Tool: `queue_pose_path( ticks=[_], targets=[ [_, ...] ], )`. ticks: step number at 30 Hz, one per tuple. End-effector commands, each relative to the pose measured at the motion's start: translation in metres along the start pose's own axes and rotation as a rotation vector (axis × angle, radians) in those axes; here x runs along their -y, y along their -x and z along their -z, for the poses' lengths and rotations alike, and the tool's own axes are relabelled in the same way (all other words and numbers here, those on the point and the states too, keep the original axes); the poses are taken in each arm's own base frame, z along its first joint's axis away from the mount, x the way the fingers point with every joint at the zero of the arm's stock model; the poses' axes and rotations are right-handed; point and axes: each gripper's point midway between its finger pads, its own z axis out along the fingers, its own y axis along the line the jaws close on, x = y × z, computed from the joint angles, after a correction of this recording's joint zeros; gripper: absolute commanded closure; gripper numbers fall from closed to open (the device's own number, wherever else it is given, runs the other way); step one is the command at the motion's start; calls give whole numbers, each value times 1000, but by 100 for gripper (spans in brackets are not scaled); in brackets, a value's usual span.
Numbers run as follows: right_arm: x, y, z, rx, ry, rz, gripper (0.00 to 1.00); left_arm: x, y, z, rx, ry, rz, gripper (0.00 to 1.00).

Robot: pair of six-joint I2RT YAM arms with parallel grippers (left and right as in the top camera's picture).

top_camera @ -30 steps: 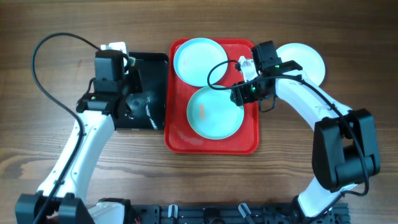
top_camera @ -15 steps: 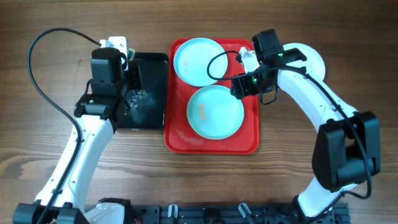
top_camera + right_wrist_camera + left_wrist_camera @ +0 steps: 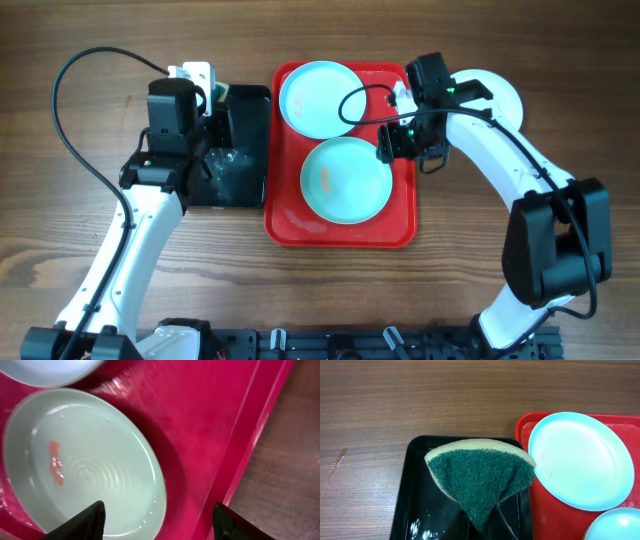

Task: Clean dirty plates on tray and stack at the side
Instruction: 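Grasp the green sponge in the black tray with the left gripper, then move the sponge with the left gripper onto the pale-green plate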

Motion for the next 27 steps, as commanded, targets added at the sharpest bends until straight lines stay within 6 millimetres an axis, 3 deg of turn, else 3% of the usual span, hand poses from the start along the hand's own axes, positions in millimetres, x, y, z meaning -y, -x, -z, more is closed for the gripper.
queue_pose_path(
  ticks=[1,5,6,12,18,20,24,26,27],
  targets=[
    [12,-20,-15,-51,-36,-59,32,6,2,-4,9,-27,-15,96],
    [15,-35,-25,-89,-35,-75,55,6,5,-6,18,-28,-11,96],
    [13,-37,-28,-91,-17,-76,66,6,3,-6,12,-28,-11,96],
    [8,-40,-40,-75,30,-72,70,6,3,-6,9,-28,-11,96],
    [7,-37,-40,-59,36,-68,90,7,0,-6,-3,-35,-11,96],
    [8,-37,-41,-59,36,-68,90,7,-1,-6,-5,-34,-11,96],
    [9,-40,-47,-54,37,-71,82,7,-2,-6,-9,-34,-11,96],
    [9,-40,-49,-50,38,-82,96,7,-4,-6,-17,-33,-11,96],
    [9,-40,-49,-47,43,-82,96,7,-5,-6,-21,-33,-11,96]
  ],
)
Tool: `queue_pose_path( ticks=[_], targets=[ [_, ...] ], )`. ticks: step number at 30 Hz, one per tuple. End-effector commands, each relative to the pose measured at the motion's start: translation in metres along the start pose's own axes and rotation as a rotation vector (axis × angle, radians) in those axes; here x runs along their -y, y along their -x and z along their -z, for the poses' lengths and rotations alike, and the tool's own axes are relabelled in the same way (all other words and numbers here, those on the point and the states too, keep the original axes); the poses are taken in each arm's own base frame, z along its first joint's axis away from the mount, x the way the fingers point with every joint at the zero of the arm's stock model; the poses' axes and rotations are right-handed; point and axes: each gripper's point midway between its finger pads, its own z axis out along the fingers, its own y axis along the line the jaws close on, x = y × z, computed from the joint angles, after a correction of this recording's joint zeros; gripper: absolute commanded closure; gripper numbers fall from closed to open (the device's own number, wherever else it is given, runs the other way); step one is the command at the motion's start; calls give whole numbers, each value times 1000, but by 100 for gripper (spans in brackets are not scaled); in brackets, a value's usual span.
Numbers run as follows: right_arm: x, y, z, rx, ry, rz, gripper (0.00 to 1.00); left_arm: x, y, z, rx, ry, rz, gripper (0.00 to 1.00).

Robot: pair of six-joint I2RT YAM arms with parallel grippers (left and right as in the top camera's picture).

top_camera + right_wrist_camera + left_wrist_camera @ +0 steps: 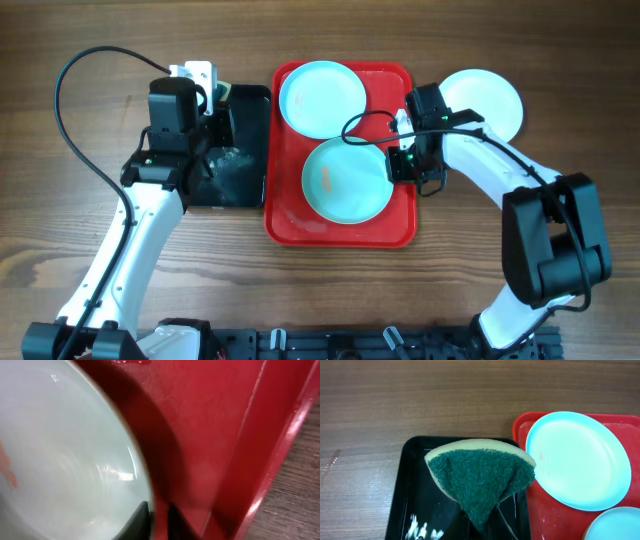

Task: Clean dirty plates on tray and stack at the side
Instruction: 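Move the sponge with the left gripper onto the pale-green plate, then scrub the pale-green plate with the sponge in the left gripper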

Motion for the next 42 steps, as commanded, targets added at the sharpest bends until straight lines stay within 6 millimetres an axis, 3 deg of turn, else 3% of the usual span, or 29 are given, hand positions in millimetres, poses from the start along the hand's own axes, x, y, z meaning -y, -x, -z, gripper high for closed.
queue_pose_path(
  ticks=[1,8,15,20,22,30,35,42],
  targets=[
    [-2,-2,-4,-5,23,-16,96,4,-4,-2,-16,-14,-11,96],
    [-14,1,-3,4,93,-9,96,-4,15,-1,55,29,-9,96],
    [-14,3,-3,14,94,-5,96,-3,5,-1,12,29,23,96],
    [-14,4,-3,16,92,-4,96,-2,28,5,72,24,26,96],
    [-14,5,-3,19,93,-4,96,13,33,6,89,-47,20,96],
    [-14,5,-3,22,93,-2,96,54,-18,10,-143,-190,235,96],
    [-15,6,-3,26,97,-2,96,109,-45,18,-259,-349,266,96],
    [-25,5,-2,14,152,-23,96,165,-91,-6,-398,-401,224,96]
  ],
)
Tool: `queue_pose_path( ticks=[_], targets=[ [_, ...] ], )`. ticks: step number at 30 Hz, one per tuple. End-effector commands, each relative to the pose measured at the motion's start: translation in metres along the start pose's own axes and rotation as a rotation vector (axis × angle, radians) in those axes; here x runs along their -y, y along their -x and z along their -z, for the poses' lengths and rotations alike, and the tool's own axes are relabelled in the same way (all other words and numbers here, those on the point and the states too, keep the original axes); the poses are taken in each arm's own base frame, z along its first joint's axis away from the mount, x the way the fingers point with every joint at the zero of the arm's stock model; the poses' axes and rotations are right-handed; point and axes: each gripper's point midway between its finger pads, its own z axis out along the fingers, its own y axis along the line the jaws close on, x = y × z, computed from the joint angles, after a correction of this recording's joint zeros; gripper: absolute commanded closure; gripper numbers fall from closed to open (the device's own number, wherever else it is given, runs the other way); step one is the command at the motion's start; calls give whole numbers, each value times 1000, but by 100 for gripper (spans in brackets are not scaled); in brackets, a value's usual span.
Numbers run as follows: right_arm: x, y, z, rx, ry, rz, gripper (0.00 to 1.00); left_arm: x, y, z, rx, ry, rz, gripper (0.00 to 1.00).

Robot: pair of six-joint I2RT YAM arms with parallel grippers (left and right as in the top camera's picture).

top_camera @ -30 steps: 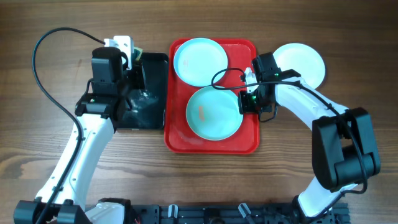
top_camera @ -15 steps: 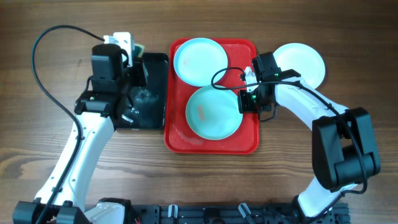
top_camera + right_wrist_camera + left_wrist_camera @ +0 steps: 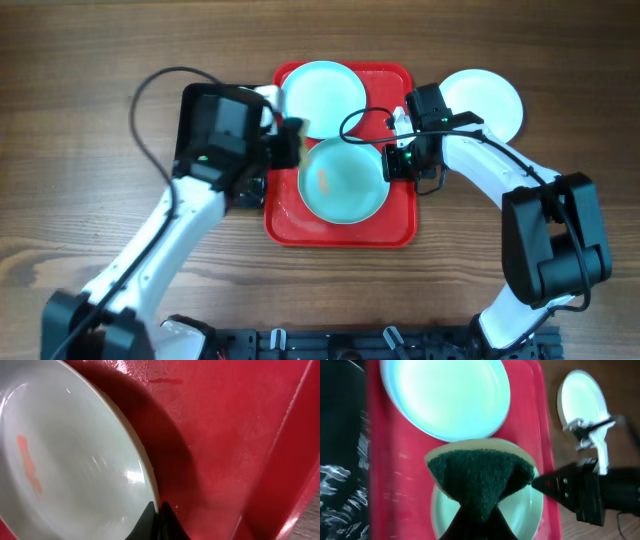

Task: Clean dirty plates on tray and stack at the side
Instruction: 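Scrub the pale-green plate with the sponge in the left gripper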

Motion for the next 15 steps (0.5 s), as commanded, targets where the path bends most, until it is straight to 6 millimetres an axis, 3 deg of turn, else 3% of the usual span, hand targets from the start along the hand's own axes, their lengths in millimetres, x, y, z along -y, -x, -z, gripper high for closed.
queue_pose_path(
  ticks=[1,5,11,15],
  targets=[
    [-10,-4,-2,-18,66,-27,96,9,-28,-40,-99,-15,22,96],
    [-10,-4,-2,-18,65,-27,96,4,-38,-58,-132,4,44,96],
    [-10,-4,-2,-18,65,-27,96,-4,-53,-59,-189,38,62,96],
    [-10,-4,-2,-18,65,-27,96,-7,-63,-69,-221,51,62,96]
  ],
)
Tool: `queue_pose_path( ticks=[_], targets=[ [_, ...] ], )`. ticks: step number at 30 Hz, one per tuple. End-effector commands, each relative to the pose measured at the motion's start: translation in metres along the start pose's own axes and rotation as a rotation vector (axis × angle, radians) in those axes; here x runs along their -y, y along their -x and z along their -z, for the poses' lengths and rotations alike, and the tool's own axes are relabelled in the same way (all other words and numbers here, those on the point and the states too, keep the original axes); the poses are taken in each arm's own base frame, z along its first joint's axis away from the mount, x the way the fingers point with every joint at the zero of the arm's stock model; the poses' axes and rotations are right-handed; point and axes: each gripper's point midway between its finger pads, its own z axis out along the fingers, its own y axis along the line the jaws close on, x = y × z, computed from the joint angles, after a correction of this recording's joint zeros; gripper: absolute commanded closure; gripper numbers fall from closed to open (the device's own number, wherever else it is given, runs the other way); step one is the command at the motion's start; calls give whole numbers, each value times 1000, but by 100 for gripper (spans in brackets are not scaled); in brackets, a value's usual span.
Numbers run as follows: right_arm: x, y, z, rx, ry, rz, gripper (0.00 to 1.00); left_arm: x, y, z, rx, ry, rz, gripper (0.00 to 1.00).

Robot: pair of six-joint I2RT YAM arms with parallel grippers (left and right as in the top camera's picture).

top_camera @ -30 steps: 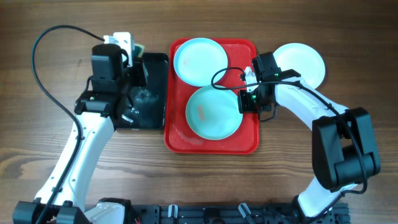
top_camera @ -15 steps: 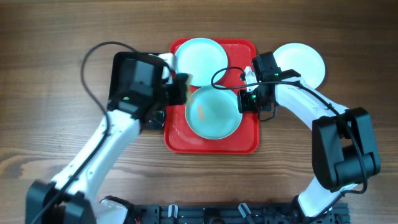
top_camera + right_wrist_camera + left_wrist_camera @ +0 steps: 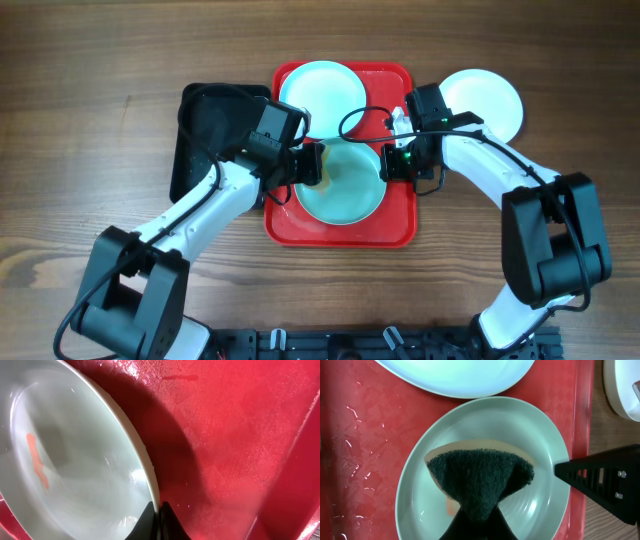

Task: Clean dirty plates on tray and stack at the side
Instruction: 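Scrub the pale-green plate with the sponge in the left gripper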

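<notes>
A pale green plate (image 3: 350, 195) with an orange smear (image 3: 37, 460) lies in the red tray (image 3: 340, 228). My right gripper (image 3: 392, 165) is shut on the plate's right rim (image 3: 150, 475), which casts a shadow on the tray. My left gripper (image 3: 312, 165) is shut on a green and yellow sponge (image 3: 480, 477). The sponge sits over the middle of the green plate (image 3: 540, 440) and hides part of the smear (image 3: 451, 506). A light blue plate (image 3: 322, 92) fills the far end of the tray. A white plate (image 3: 490, 100) lies on the table to the right.
A wet black tray (image 3: 210, 130) lies on the table left of the red tray. The red tray's floor (image 3: 350, 435) shows water drops. The right gripper's black finger (image 3: 600, 477) juts in beside the green plate's rim.
My left gripper with the sponge was over the tray near where the two plates meet. Now it is lower, over the middle of the green plate. The right gripper holds the rim as before.
My left gripper held the sponge over the black tray while the right gripper stood open above the green plate's right side. Then the right fingers were at the rim, then shut on it. The left arm came over the red tray and now holds the sponge on the green plate.
</notes>
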Motion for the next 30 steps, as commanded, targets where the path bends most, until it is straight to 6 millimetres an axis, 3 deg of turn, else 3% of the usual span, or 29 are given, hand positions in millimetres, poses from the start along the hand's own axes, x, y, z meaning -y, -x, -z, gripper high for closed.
queue_pose_path(
  ticks=[1,5,21,30],
  targets=[
    [-3,-3,-2,-12,29,-17,96,-3,-10,-15,-38,18,21,96],
    [-3,-3,-2,-11,29,-16,96,-12,-9,-21,-15,72,103,96],
    [-2,-3,-3,-12,25,-17,96,-27,-30,-47,-46,198,102,96],
    [-2,-5,-3,-17,24,-18,96,-22,-53,-70,-104,202,98,95]
  ],
)
